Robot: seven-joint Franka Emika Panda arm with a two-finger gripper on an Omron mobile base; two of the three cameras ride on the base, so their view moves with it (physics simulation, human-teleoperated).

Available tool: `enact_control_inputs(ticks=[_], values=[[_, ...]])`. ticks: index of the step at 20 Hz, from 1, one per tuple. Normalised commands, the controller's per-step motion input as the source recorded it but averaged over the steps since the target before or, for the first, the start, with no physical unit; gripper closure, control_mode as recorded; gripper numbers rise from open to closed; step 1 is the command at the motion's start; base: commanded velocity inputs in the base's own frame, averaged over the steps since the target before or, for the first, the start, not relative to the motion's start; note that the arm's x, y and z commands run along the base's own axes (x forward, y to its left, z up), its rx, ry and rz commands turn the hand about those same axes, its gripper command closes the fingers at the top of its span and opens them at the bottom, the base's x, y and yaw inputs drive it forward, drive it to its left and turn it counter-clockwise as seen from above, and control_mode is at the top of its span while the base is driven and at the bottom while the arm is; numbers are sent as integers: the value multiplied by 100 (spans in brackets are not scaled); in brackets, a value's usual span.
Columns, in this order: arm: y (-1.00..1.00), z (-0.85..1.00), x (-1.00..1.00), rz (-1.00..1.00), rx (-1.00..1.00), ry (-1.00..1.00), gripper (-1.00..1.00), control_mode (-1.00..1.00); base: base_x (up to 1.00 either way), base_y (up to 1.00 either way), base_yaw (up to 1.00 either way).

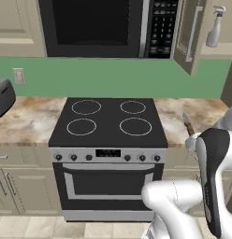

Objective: Move the cutting board and knife to the sink. Then move spray from the cabinet to the counter.

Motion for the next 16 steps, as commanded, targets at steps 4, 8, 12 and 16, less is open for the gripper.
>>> enact_control_inputs(ticks=[4, 8, 12, 16], values=[[0, 0, 0, 0, 0, 0, -100, 100, -10, -55, 1], [0, 0, 0, 0, 0, 0, -100, 100, -8, -64, 0], [0, 0, 0, 0, 0, 0, -100, 100, -5, -67, -1], [0, 0, 0, 0, 0, 0, -100, 100, 0, -65, -6]])
